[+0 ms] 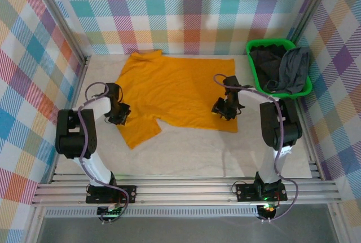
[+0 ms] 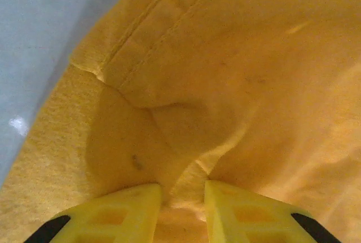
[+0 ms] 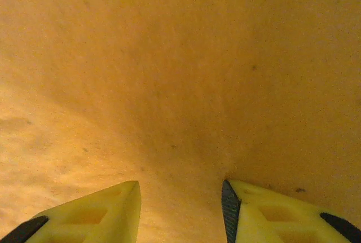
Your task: Fold and stack the t-shirts
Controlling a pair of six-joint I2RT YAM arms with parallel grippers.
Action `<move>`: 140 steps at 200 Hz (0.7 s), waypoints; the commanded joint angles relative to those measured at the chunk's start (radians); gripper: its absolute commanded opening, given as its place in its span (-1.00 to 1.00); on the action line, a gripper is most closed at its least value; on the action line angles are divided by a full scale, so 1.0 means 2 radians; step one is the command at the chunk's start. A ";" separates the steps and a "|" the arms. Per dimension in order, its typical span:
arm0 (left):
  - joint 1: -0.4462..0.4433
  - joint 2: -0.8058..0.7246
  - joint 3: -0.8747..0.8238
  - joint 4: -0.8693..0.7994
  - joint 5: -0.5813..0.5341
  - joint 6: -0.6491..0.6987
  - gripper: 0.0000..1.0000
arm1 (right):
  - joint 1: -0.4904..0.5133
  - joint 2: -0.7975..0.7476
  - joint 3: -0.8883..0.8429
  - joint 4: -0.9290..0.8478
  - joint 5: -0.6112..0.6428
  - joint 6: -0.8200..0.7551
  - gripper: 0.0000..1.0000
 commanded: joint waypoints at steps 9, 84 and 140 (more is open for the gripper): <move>0.002 -0.070 -0.128 -0.013 -0.007 -0.041 -0.40 | 0.007 0.017 0.014 -0.051 0.011 -0.018 -0.13; -0.015 -0.238 -0.263 0.007 0.016 -0.092 -0.34 | 0.006 0.020 0.015 -0.092 0.051 -0.056 -0.10; -0.043 -0.286 -0.177 -0.119 -0.035 -0.049 0.05 | 0.003 -0.043 -0.007 -0.075 0.049 -0.057 -0.07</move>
